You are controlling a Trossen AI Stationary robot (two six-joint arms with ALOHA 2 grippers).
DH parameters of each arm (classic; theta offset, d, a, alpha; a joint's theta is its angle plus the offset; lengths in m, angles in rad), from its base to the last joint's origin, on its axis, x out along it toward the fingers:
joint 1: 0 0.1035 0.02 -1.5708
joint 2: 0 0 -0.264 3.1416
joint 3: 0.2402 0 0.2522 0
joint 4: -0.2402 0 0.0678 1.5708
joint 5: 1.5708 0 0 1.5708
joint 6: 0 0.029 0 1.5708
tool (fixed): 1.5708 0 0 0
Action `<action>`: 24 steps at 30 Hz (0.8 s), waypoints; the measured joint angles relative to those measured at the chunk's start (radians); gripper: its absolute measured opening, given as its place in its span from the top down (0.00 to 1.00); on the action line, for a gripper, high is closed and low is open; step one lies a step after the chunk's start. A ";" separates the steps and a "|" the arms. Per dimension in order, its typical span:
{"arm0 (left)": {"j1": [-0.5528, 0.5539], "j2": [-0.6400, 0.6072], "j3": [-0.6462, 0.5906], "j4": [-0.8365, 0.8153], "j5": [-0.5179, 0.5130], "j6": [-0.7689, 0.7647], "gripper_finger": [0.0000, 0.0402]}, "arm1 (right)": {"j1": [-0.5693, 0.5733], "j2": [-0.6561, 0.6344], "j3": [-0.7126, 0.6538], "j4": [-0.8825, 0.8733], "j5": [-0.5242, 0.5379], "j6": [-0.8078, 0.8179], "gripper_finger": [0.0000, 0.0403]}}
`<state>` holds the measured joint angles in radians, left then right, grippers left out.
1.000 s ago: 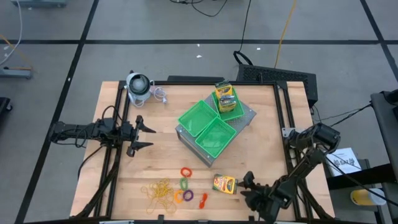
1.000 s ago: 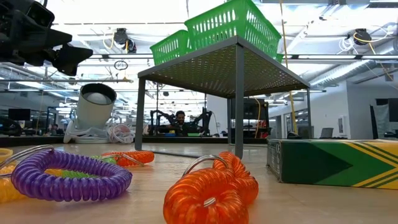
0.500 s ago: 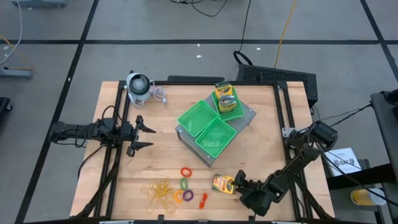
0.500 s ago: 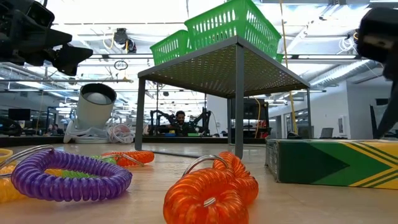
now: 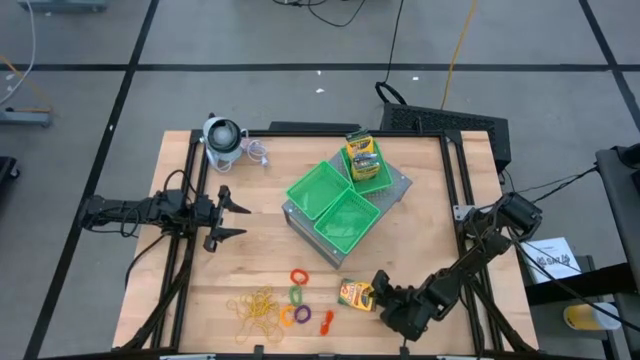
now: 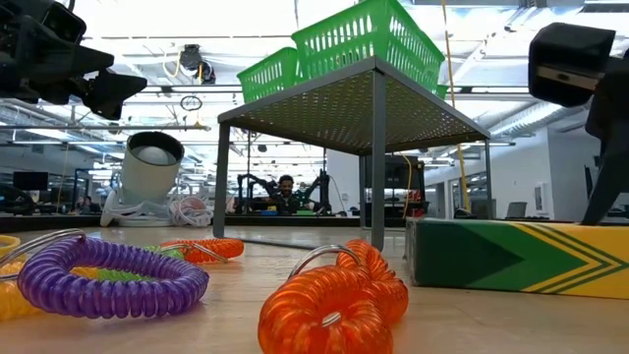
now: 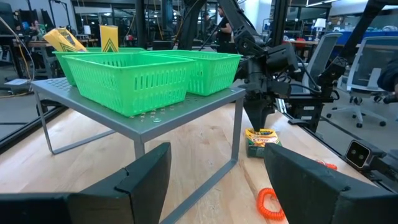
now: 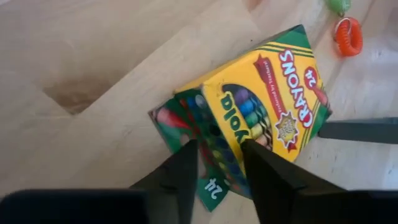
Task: Pick & Place Office Desk Supplies
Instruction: Put the yellow crayon box into the top right green bin on the shelf
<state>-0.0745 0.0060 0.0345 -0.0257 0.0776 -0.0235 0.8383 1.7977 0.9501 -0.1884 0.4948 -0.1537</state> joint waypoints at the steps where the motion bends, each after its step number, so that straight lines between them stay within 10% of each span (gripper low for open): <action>1: 0.000 0.000 0.000 0.000 0.000 0.000 0.34 | 0.000 0.000 0.000 0.000 0.000 0.006 0.77; 8: 0.000 0.000 0.000 0.000 0.000 0.000 0.34 | 0.000 0.000 0.000 0.001 -0.018 0.012 0.98; 24: 0.000 0.000 0.000 0.000 0.000 0.000 0.34 | 0.025 -0.055 -0.005 0.065 -0.079 0.092 1.00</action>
<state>-0.0745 0.0059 0.0345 -0.0258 0.0776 -0.0235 0.8637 1.7429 0.9450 -0.1233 0.4156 -0.0613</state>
